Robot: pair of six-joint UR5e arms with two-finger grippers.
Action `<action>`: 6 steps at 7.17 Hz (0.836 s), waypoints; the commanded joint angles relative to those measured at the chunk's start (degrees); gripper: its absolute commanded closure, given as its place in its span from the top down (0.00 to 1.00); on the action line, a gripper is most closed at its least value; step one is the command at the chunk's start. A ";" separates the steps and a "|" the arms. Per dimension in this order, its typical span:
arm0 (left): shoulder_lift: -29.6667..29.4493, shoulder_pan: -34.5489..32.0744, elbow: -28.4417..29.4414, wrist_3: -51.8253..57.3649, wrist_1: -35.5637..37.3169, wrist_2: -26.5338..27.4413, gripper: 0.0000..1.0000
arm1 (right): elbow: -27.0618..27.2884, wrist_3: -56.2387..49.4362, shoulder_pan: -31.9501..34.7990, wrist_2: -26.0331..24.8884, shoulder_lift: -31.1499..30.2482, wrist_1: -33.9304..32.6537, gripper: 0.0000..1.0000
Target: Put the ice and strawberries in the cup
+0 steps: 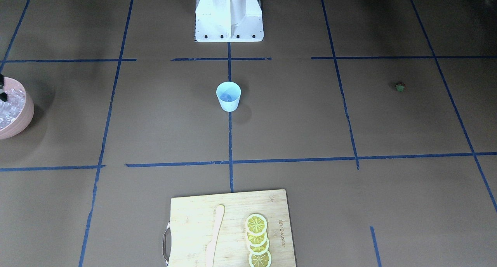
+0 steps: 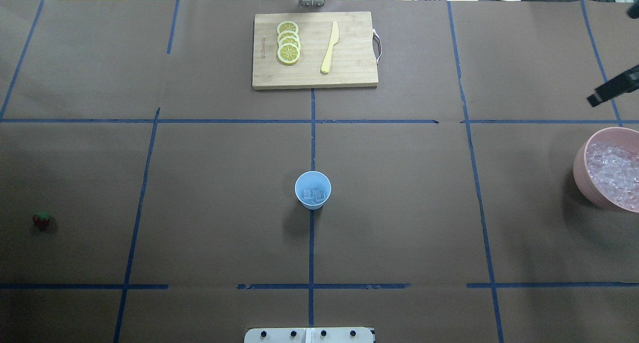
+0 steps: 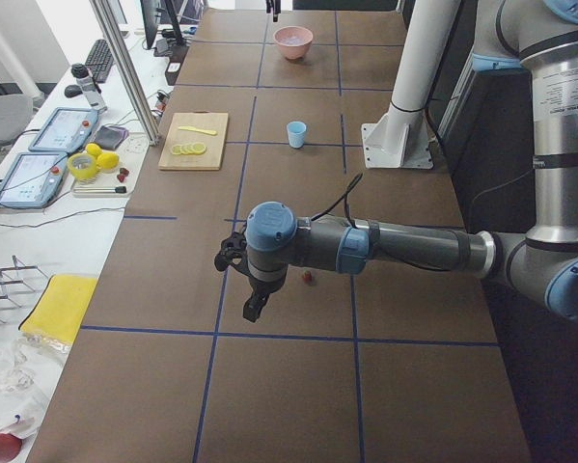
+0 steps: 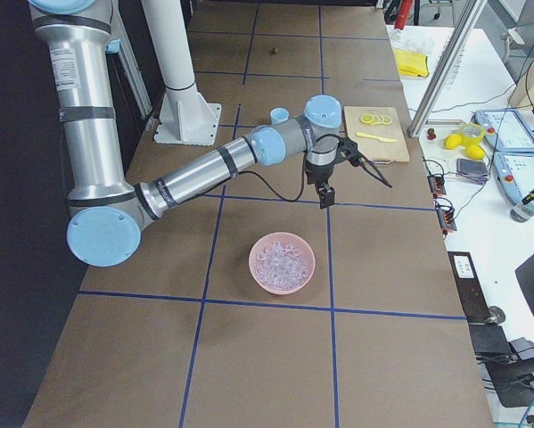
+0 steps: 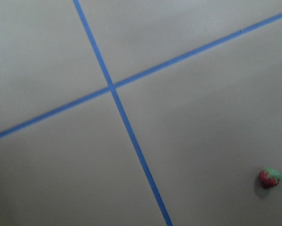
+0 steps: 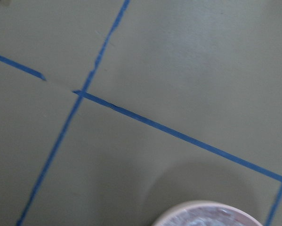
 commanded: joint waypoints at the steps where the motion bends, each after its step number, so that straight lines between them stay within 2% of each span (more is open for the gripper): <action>1: -1.56 0.07 0.08 -0.03 -0.13 -0.03 1.00 | -1.96 -14.38 12.39 1.69 -9.74 0.15 0.99; 2: -1.65 0.07 -0.62 -0.03 0.04 -0.20 1.00 | -3.71 -14.41 15.82 1.69 -13.00 0.16 0.99; 3: -1.30 0.16 -1.41 -0.12 -0.04 -1.95 1.00 | -5.55 -14.33 16.21 1.26 -16.25 0.42 0.99; 4: -1.30 1.55 -2.20 -0.21 0.22 -2.40 1.00 | -5.40 -13.19 16.12 1.08 -16.37 0.42 0.99; 5: -1.30 4.52 -3.08 -6.82 -0.30 -2.40 1.00 | -5.48 -12.66 16.12 1.16 -16.29 0.42 0.99; 6: -0.86 8.47 -5.78 -18.55 -1.70 -1.71 1.00 | -5.49 -12.66 16.12 1.16 -16.37 0.42 0.99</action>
